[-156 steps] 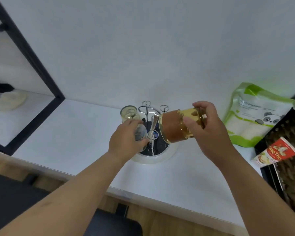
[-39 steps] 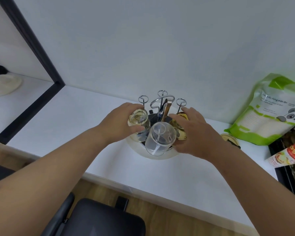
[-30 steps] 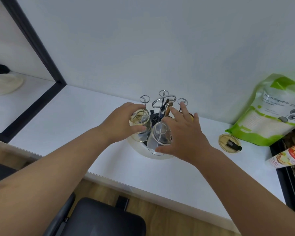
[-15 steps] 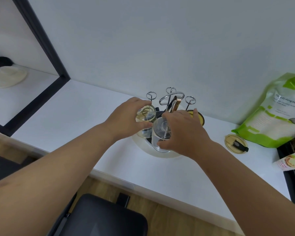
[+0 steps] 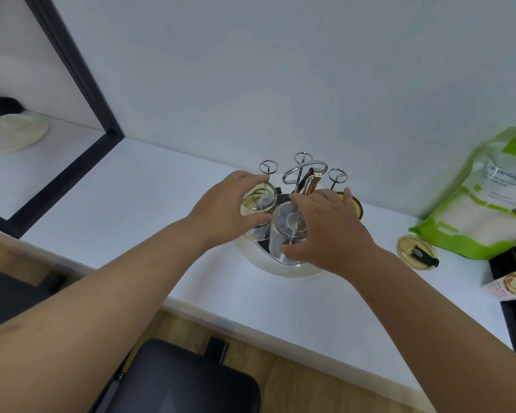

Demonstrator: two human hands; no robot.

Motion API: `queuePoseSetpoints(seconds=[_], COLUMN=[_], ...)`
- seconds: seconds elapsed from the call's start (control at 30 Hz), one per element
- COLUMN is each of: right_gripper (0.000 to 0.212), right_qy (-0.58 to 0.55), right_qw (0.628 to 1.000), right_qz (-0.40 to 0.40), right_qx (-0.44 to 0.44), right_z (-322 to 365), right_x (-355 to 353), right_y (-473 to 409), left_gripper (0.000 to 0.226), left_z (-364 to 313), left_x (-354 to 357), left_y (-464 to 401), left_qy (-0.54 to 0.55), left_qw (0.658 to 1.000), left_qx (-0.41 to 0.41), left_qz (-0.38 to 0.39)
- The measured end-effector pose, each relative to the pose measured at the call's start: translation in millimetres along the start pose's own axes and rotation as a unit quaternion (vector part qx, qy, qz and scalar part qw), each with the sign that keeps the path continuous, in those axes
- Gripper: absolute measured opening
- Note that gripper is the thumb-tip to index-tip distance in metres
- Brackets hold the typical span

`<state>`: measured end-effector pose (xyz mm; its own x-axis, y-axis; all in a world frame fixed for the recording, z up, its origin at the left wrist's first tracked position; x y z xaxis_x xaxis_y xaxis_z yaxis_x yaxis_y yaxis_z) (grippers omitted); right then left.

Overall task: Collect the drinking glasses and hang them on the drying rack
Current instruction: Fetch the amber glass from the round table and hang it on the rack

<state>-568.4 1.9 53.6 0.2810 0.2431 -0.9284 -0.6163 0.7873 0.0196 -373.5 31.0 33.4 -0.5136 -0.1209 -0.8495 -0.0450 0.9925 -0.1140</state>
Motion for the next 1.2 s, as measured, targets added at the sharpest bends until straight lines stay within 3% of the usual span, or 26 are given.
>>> queuePoseSetpoints(seconds=[0.43, 0.83, 1.2], right_gripper=[0.105, 0.098, 0.107], right_qy=[-0.023, -0.04, -0.038], right_qw=[1.0, 0.998, 0.999], right_qz=[-0.011, -0.037, -0.034], right_qx=[-0.001, -0.013, -0.008], right_z=[-2.6, -6.8, -4.6], right_x=[2.2, 5.0, 5.0], right_y=[4.5, 9.5, 9.0], left_gripper=[0.077, 0.076, 0.076], left_z=[0.9, 5.7, 4.8], left_x=[2.0, -5.3, -3.9], left_y=[4.4, 0.3, 0.3], left_qy=[0.039, 0.055, 0.053], left_qw=[0.999, 0.999, 0.999], left_qx=[-0.001, -0.002, -0.011], left_qz=[0.017, -0.002, 0.006])
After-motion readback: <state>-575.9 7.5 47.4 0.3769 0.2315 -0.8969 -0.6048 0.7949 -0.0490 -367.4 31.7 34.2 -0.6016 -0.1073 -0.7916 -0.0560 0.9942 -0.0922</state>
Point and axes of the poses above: each hand's wrist, its own y-axis away from the middle knuckle, its own x-axis out of the palm, z = x × y, the point moved 5 cm from there along -y, towards the middle knuckle, and after that the axes turned 9 degrees about -y, right-handed, at the moved point
